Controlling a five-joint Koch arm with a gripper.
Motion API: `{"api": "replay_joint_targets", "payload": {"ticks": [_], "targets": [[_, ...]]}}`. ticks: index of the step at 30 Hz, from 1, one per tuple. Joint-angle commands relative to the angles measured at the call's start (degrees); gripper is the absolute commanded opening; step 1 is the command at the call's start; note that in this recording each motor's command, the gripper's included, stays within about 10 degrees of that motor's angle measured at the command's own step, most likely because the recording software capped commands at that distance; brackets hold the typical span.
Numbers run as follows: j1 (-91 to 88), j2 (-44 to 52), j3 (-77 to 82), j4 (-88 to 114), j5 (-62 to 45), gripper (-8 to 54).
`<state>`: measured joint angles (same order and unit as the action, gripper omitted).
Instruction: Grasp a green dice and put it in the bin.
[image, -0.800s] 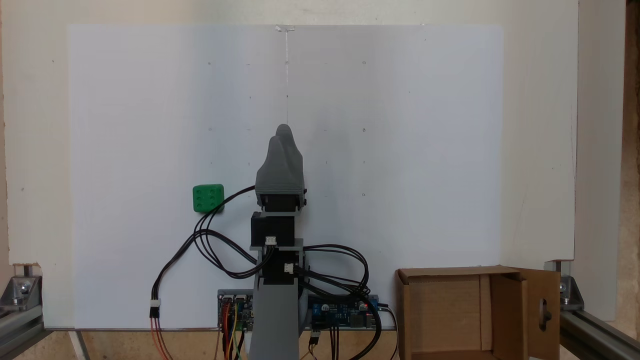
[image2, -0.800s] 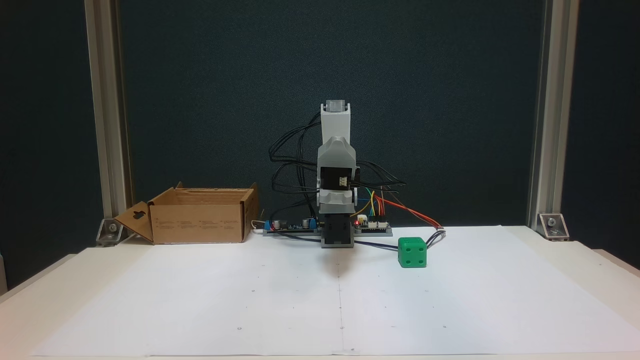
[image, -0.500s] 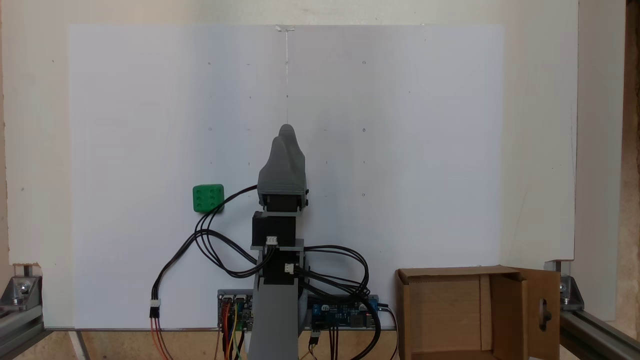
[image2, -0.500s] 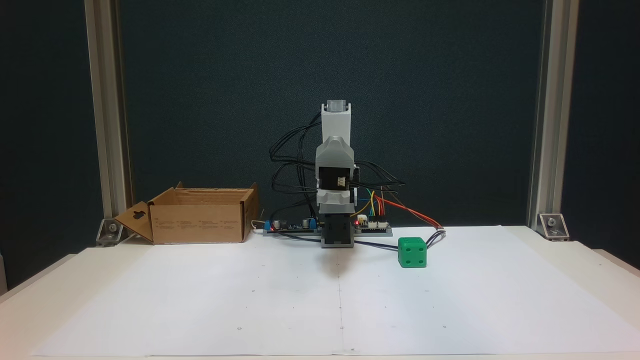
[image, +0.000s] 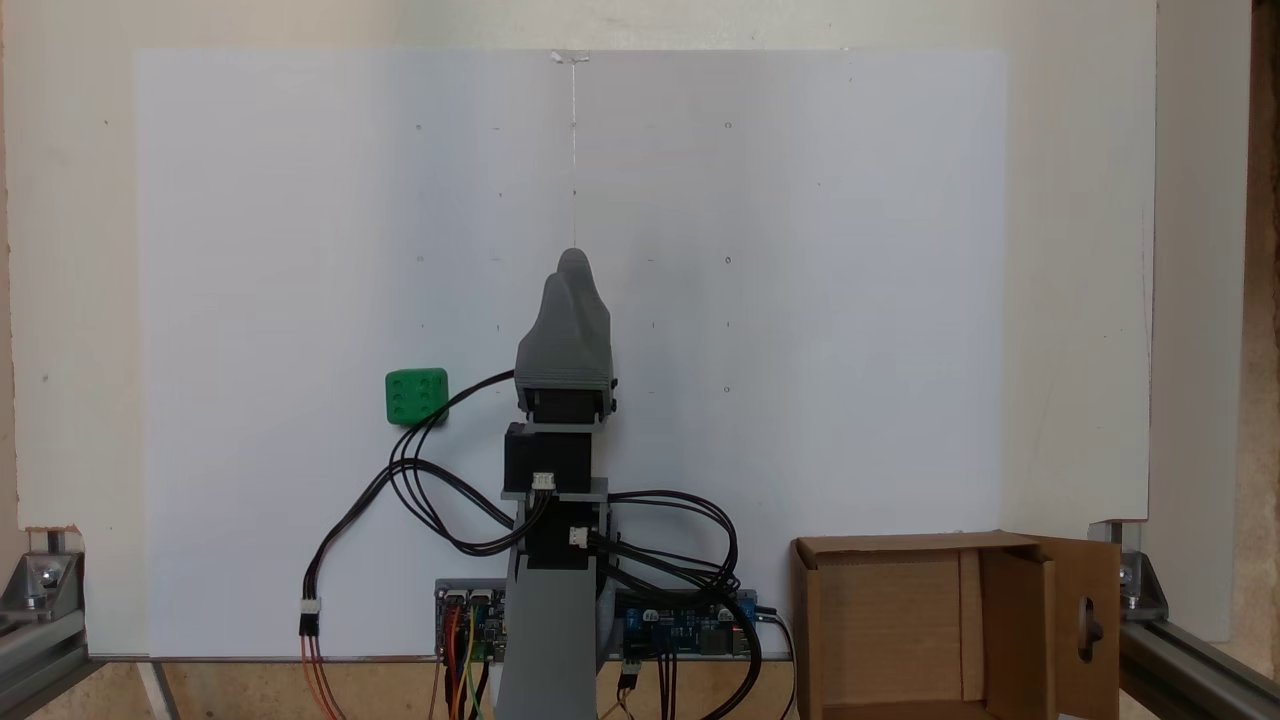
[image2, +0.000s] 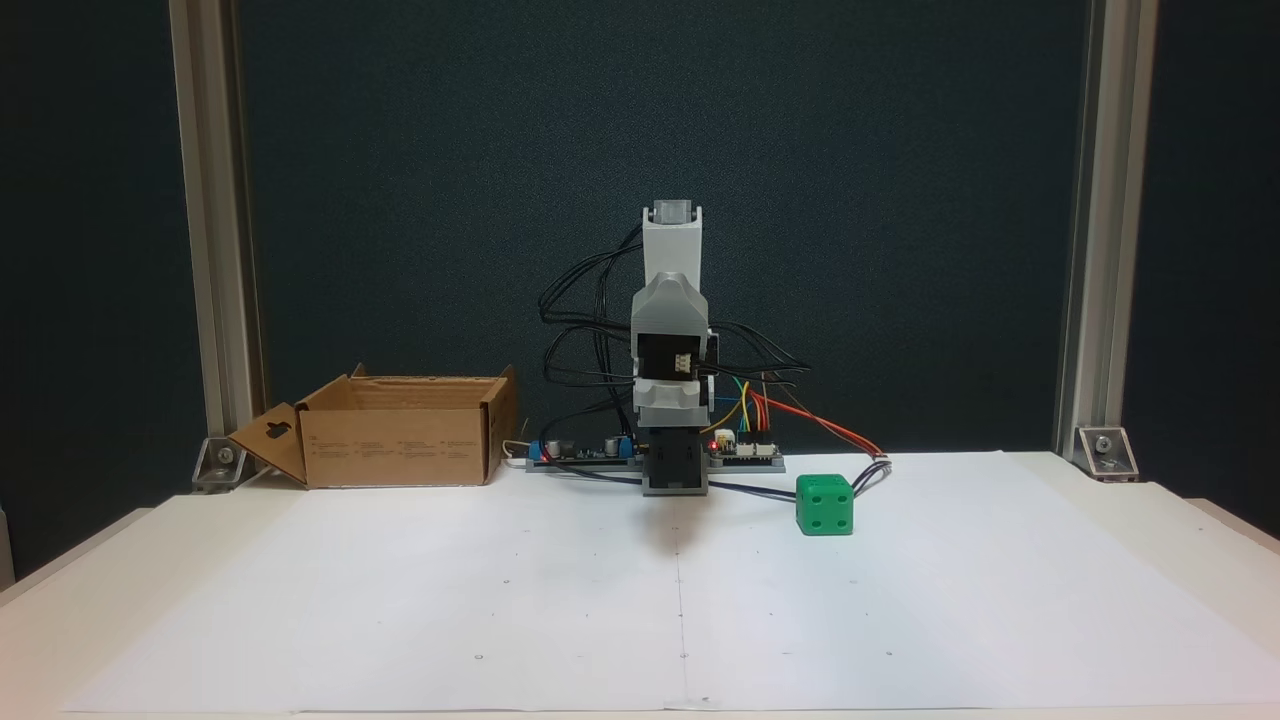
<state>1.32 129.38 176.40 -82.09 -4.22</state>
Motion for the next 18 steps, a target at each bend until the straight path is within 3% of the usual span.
{"api": "replay_joint_targets", "payload": {"ticks": [1,18], "targets": [[0.44,6.15,2.72,-3.08,1.23,44.6],[0.79,6.15,2.64,-2.99,1.05,44.6]]}}
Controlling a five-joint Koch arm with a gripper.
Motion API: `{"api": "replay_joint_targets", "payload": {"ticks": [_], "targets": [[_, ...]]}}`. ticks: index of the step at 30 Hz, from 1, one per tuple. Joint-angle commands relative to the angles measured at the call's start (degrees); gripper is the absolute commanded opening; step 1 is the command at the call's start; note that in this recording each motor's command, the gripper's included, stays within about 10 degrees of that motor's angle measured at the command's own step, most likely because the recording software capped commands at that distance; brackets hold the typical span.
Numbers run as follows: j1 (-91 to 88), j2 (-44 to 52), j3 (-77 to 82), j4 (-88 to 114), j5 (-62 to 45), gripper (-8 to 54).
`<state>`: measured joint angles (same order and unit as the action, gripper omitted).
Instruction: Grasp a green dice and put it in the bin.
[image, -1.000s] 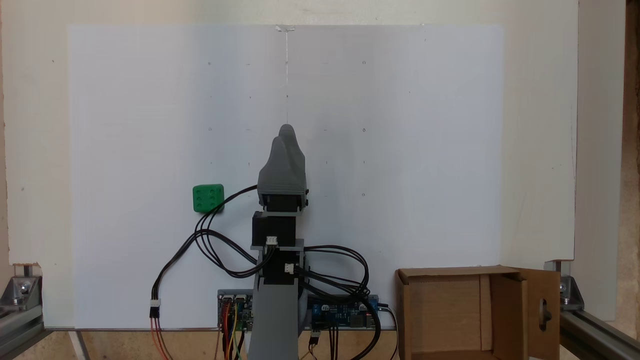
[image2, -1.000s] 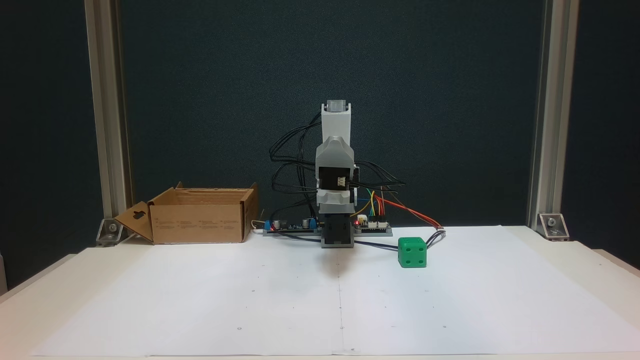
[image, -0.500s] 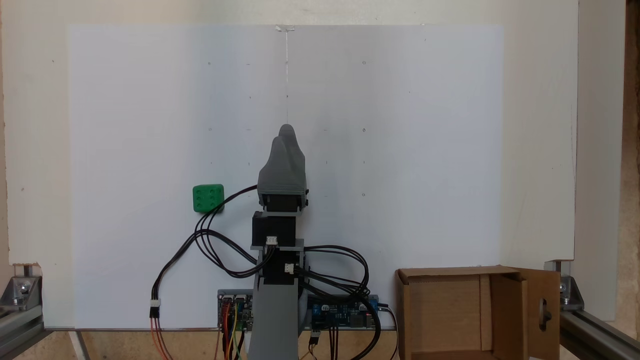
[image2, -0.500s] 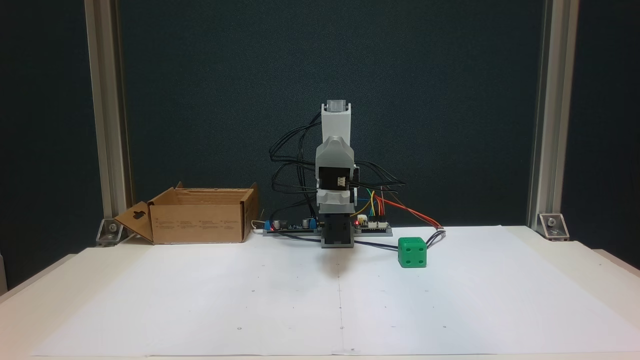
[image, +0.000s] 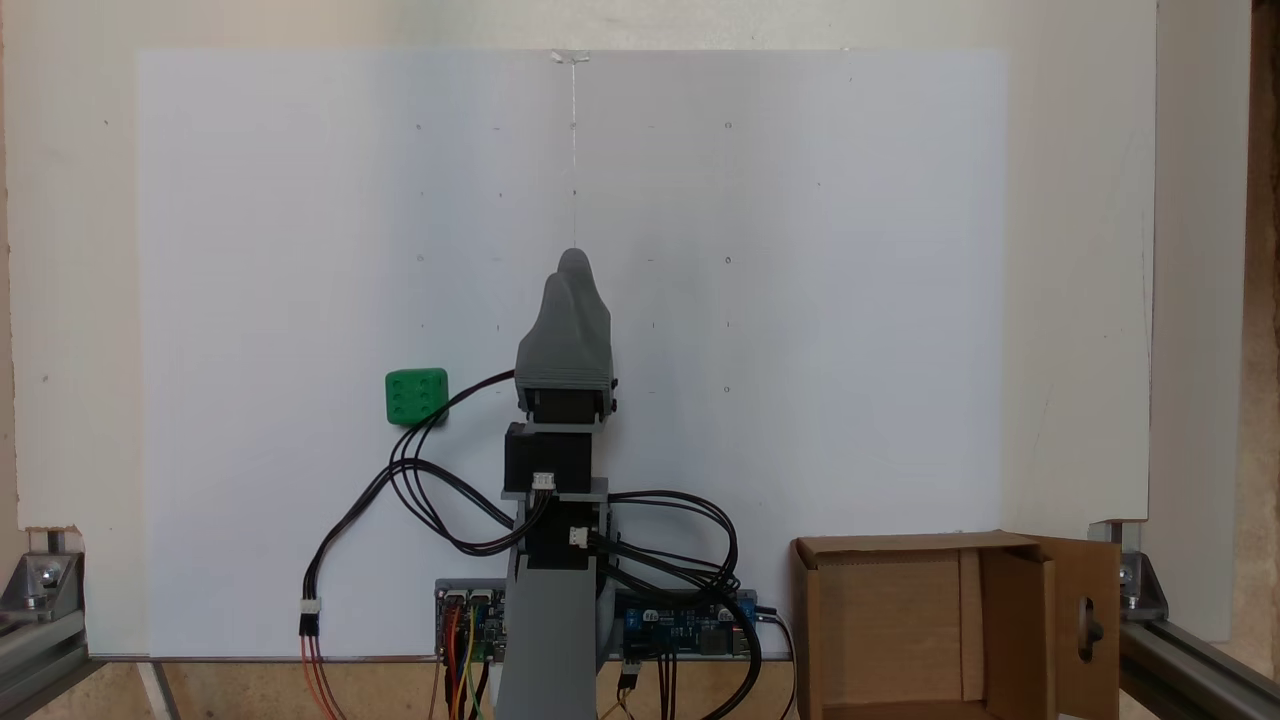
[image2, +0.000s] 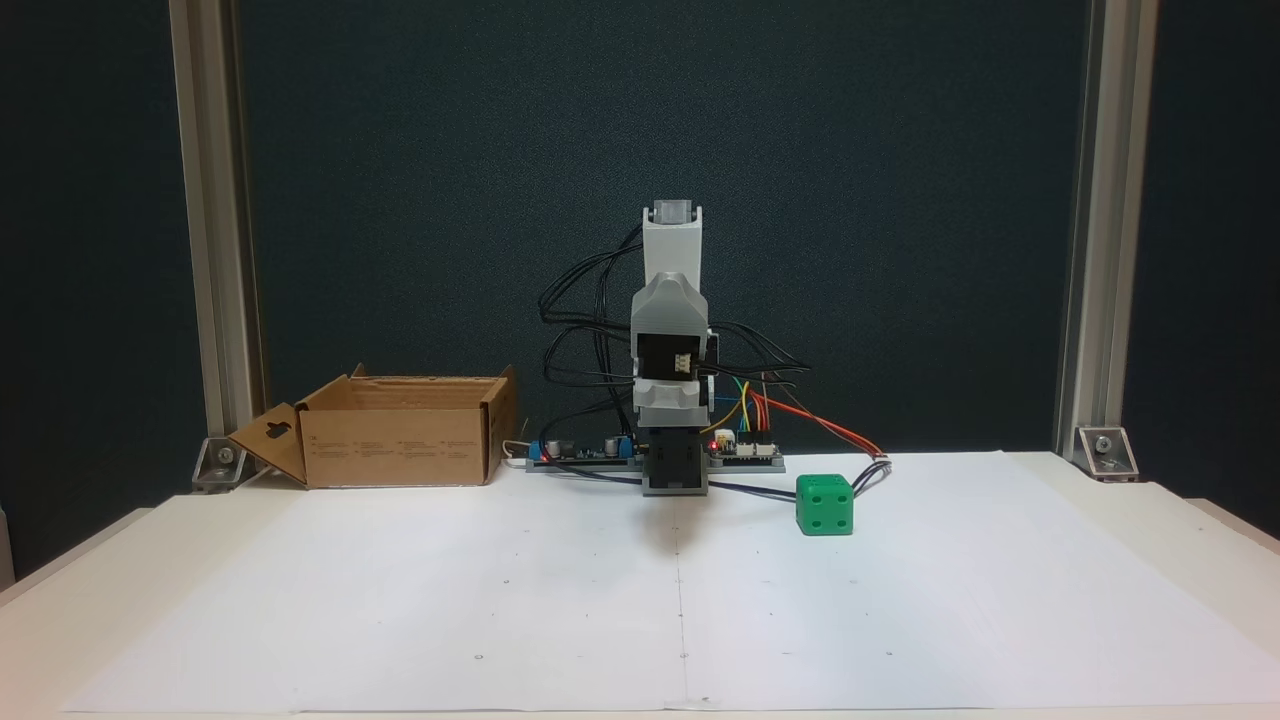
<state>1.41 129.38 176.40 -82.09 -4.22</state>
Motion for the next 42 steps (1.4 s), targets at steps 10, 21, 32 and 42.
{"api": "replay_joint_targets", "payload": {"ticks": [10,21,32,42], "targets": [[0.26,6.15,2.64,-2.37,0.97,44.2],[0.44,6.24,-8.53,23.01,0.79,42.9],[-3.08,6.24,-34.37,68.71,1.67,43.2],[-9.32,5.80,-55.46,106.33,12.22,43.2]]}}
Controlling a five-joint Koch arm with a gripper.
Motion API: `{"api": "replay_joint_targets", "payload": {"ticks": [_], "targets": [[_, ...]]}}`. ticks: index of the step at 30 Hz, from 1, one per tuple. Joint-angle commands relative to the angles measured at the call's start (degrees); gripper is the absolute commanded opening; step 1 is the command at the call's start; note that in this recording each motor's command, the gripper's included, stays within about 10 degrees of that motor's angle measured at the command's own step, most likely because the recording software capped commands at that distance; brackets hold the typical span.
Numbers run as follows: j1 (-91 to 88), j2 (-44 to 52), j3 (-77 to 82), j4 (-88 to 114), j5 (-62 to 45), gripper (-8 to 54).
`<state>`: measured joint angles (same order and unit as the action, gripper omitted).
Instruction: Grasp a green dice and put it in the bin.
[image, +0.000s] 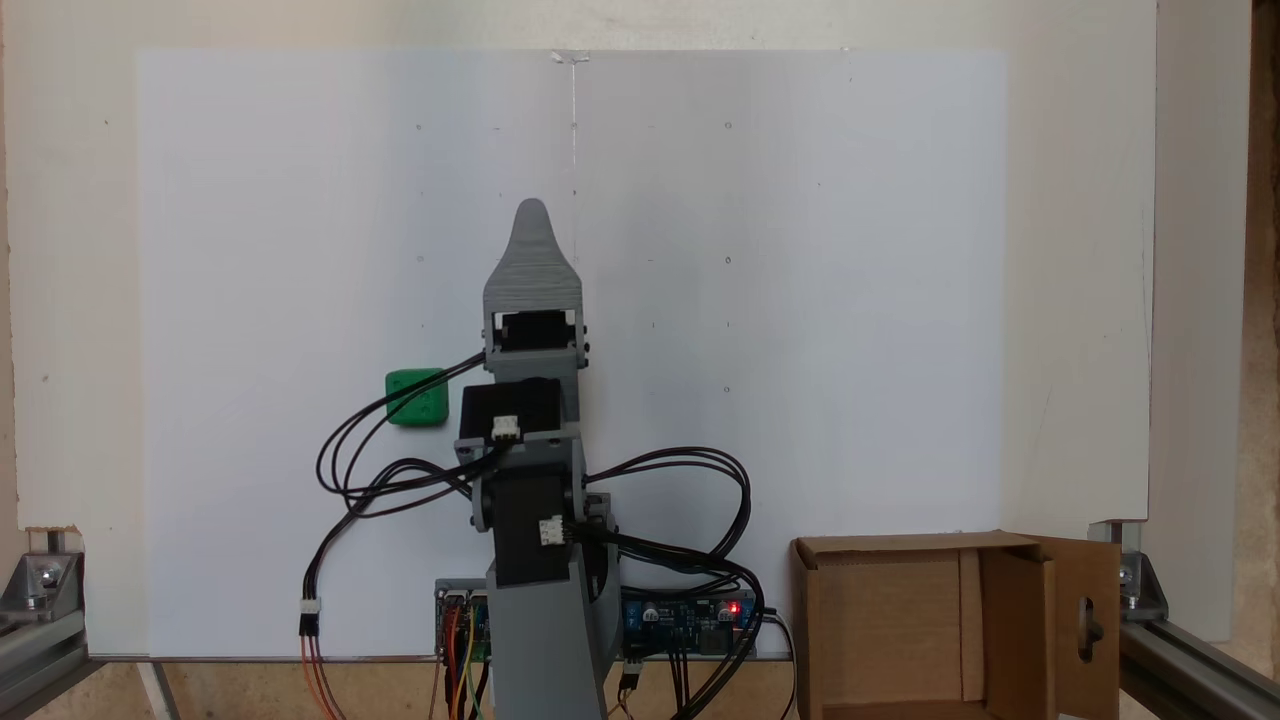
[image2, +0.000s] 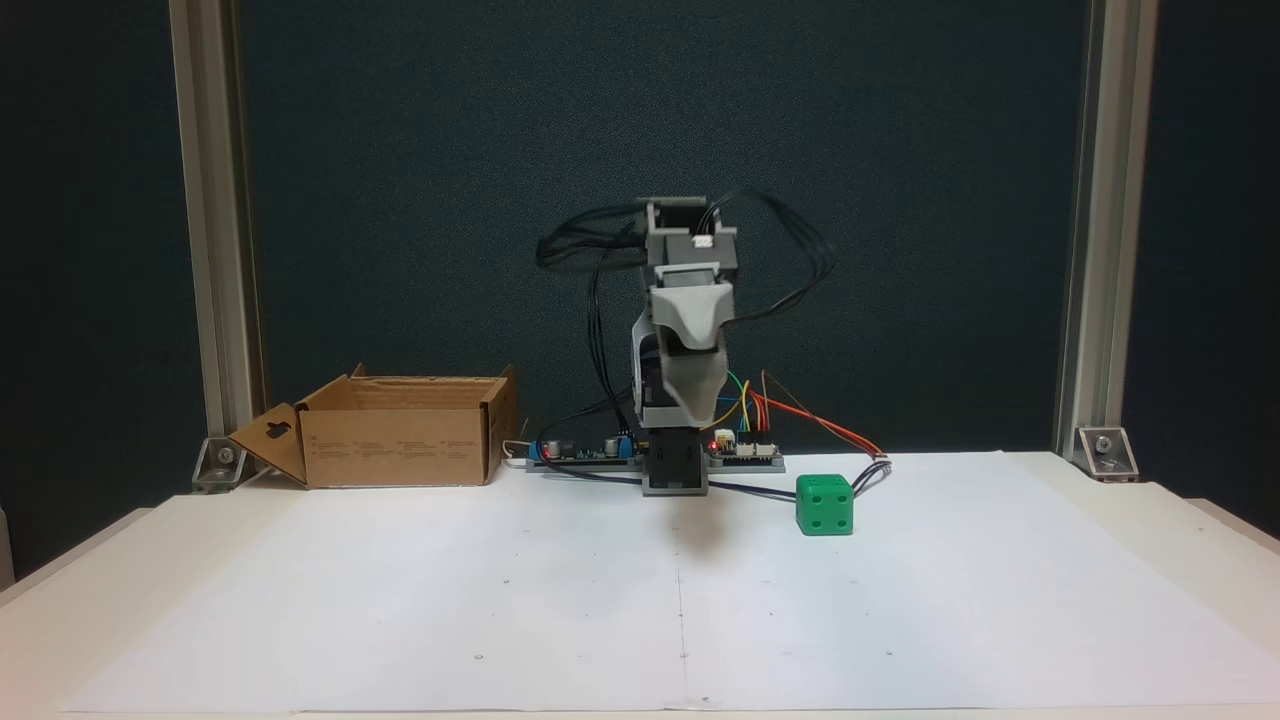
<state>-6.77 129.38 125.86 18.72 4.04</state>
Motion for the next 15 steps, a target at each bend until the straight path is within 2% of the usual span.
{"api": "replay_joint_targets", "payload": {"ticks": [1,11,15], "targets": [[-2.02,5.63,-6.33,9.21,5.45,43.2],[-19.42,-3.08,-15.38,44.80,20.04,43.4],[-24.61,-3.87,-15.56,45.88,27.42,43.7]]}}
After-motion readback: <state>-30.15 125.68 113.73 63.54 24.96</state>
